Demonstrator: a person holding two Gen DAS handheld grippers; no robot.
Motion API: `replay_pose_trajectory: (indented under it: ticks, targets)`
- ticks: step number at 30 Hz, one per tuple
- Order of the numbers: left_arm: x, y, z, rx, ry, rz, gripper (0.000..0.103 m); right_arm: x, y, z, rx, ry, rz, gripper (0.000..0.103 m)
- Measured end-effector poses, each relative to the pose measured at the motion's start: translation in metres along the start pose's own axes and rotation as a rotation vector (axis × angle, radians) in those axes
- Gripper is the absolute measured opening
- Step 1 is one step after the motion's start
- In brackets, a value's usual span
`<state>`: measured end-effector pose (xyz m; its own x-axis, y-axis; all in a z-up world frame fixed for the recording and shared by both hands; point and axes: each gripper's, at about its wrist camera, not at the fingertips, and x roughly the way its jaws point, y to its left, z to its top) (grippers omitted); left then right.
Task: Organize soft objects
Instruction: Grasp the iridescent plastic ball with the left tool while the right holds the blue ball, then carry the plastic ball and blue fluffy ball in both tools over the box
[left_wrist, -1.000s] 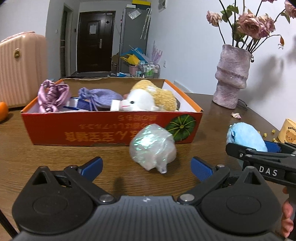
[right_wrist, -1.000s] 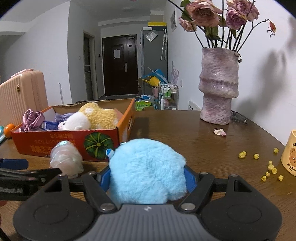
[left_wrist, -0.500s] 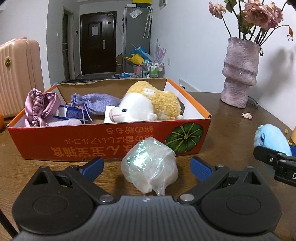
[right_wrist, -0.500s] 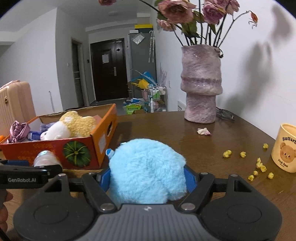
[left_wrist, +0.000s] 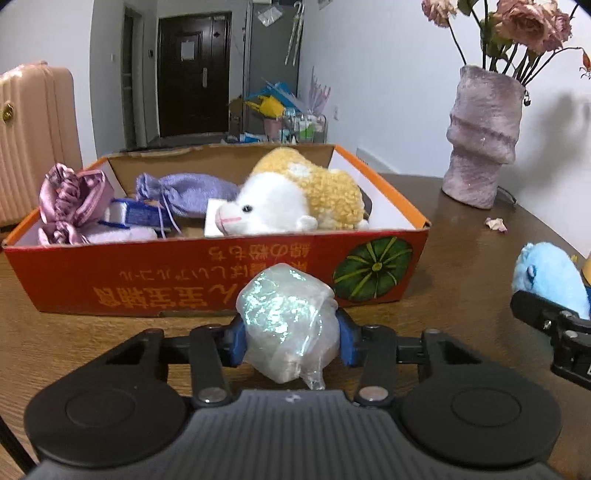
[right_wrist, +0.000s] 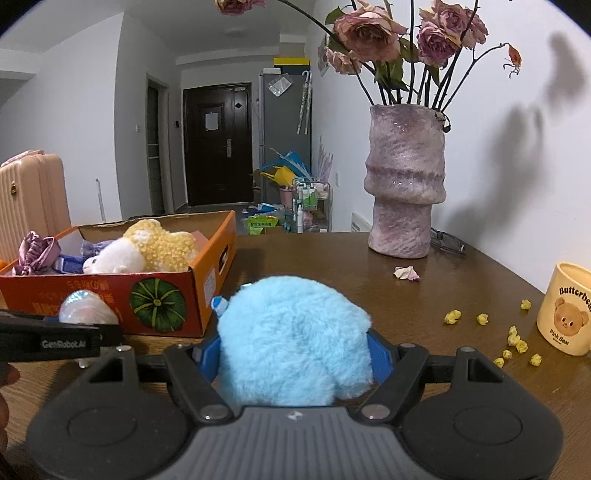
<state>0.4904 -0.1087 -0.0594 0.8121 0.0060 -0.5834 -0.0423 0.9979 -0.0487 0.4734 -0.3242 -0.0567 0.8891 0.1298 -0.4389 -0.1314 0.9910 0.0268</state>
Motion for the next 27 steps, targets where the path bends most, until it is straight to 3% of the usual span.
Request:
replay_pose_trajectory:
  ticks: [13, 21, 27]
  targets:
    - [-0.034, 0.007, -0.004, -0.016, -0.092, 0.010, 0.046, -0.010, 0.015, 0.001, 0.065, -0.048, -0.026, 0.075]
    - [-0.064, 0.028, -0.008, -0.058, -0.141, 0.016, 0.046, -0.020, 0.033, 0.002, 0.095, -0.096, -0.054, 0.075]
    - [-0.083, 0.047, -0.009, -0.092, -0.168, 0.023, 0.046, -0.028, 0.062, 0.002, 0.099, -0.127, -0.027, 0.075]
